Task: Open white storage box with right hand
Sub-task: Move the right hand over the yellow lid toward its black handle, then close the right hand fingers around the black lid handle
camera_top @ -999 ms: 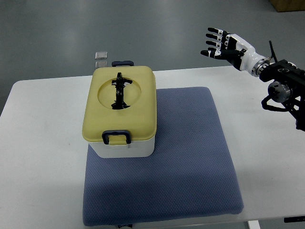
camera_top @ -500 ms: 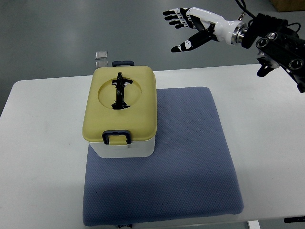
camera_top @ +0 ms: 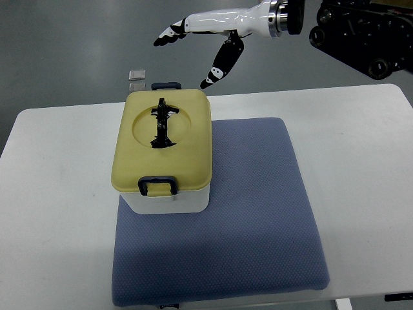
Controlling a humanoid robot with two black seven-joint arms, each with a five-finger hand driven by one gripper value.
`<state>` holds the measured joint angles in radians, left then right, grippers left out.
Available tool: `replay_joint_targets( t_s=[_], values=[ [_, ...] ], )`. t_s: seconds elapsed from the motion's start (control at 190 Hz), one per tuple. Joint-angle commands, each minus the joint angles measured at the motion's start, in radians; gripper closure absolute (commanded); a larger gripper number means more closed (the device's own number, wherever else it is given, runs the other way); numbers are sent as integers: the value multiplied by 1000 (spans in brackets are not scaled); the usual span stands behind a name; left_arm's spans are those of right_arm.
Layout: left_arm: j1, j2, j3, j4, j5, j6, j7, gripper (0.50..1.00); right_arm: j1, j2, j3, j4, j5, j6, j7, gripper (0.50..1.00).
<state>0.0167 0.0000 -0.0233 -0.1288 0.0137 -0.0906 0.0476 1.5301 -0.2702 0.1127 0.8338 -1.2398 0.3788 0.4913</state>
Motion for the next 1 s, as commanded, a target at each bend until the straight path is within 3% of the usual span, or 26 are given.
replay_joint_targets(
  t_s=[0.0, 0.694, 0.994],
  values=[
    [0, 0, -1, 0, 0, 0, 0, 500, 31, 48, -14, 10, -15, 0, 3, 585],
    [0, 0, 0, 2, 0, 3, 0, 500, 88, 143, -168, -1, -205, -12, 15, 591],
    [0, 0, 0, 2, 0, 3, 0, 500, 125, 201, -231, -1, -233, -31, 16, 648]
  ],
)
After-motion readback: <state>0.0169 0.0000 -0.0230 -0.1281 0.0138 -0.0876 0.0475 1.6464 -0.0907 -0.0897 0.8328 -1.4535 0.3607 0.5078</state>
